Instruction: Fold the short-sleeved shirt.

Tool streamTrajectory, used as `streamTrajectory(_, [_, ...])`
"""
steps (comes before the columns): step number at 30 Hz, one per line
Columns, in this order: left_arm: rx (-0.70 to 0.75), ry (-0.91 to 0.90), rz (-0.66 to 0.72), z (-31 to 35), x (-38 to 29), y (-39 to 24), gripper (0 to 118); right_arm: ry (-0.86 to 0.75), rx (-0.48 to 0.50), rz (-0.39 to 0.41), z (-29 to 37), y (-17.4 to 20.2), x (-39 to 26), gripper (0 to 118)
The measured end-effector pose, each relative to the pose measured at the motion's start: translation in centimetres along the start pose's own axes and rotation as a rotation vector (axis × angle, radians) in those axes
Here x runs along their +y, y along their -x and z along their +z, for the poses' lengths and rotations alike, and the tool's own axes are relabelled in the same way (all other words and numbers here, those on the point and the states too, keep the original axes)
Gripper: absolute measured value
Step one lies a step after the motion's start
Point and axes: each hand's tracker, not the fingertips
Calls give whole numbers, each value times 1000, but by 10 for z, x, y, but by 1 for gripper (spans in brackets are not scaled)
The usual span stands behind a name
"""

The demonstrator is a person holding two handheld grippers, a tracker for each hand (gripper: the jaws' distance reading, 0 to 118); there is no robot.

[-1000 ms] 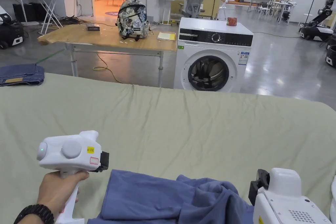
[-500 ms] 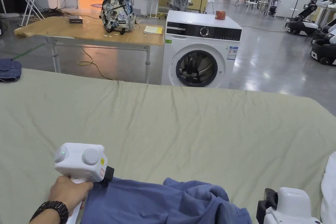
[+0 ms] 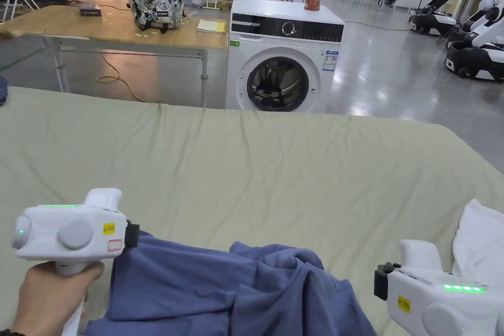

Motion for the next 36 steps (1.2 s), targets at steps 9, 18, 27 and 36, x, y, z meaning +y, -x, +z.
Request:
streamTrajectory(9, [1,-35,10,39,-29,13,0,254,4,48,-53,4,-35,67])
streamTrajectory(18, [19,-25,14,40,-37,20,0,277,47,12,-54,9,-41,5])
streamTrajectory(27, [34,-167,-25,92,1,19,0,-65,-17,77,26,17,12,4])
streamTrajectory(36, [109,-319,-20,161,68,56,0,-309,-126,147,85,9,103,4])
